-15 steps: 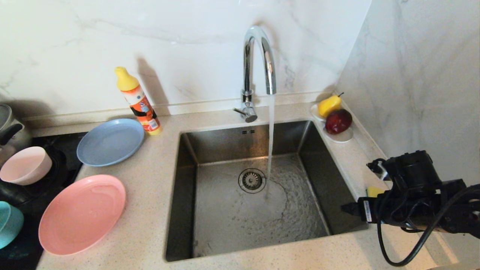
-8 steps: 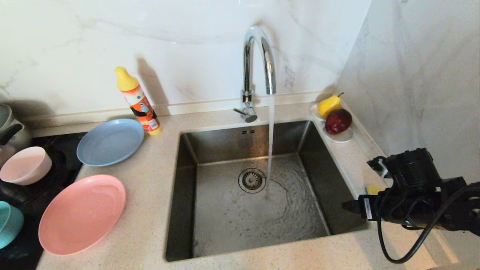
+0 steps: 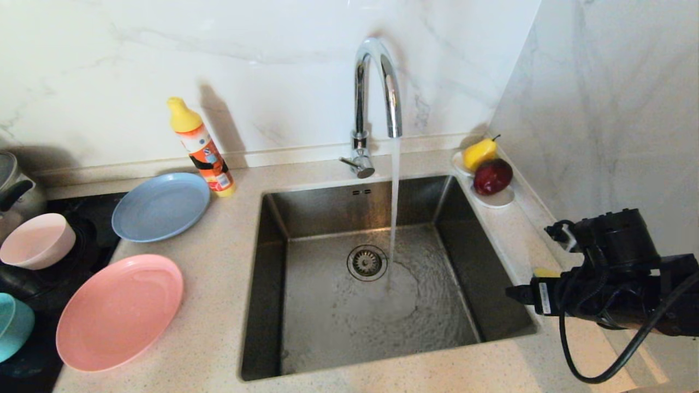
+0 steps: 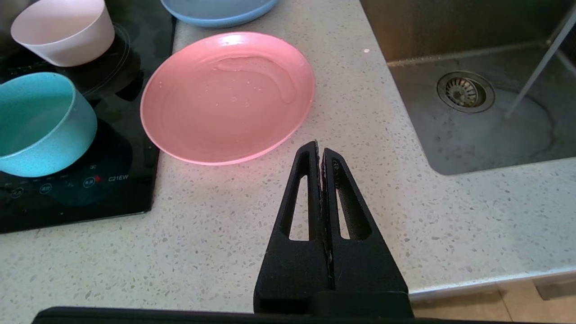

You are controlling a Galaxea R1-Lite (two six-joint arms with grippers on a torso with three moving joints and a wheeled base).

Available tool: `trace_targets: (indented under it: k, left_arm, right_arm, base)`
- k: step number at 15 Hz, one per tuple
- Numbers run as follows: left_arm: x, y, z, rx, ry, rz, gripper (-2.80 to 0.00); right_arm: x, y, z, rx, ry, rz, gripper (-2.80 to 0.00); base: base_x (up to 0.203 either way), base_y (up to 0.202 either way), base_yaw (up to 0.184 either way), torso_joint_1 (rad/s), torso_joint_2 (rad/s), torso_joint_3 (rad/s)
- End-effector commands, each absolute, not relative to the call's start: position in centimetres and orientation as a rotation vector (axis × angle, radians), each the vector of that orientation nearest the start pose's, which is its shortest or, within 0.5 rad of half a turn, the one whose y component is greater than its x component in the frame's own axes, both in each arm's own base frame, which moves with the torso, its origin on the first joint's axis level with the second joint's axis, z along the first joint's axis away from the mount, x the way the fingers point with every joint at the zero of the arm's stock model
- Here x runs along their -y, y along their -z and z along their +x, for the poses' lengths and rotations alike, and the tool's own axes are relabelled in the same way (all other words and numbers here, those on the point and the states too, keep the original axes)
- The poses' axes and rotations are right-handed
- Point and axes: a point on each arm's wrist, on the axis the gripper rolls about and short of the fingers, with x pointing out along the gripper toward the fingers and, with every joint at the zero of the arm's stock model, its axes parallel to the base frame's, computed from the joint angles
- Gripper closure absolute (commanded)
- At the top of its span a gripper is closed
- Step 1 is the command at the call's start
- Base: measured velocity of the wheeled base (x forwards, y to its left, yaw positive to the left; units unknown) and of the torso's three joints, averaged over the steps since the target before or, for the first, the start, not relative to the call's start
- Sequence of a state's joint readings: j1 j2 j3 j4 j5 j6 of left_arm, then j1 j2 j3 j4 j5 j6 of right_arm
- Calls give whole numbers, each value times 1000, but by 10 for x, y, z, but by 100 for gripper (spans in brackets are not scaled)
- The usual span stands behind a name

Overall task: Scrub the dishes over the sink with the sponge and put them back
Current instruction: Turn off the faucet

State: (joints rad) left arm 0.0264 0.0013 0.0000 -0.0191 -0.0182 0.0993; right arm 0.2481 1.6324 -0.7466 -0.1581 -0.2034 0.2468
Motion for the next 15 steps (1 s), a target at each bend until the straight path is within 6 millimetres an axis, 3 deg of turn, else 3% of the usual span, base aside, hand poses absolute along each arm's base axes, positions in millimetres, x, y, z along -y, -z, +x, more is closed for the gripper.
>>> trace_targets:
  k: [1,8,15]
  left_arm:
    - [1,-73,-21,1,-9,100,0]
    - [1,-73,-21,1,-8,100,0]
    - [1,-73,-21,0,-9,100,0]
  right_arm:
    - [-60,-144,254,-707,42,77,-280]
    - [-63,-133,251,-748,37,65,-280]
    - [-64,-151,249,-651,34,88,-280]
  base:
    - [0,0,0,0,0,0]
    - [0,0,0,0,0,0]
    - [0,0,0,0,0,0]
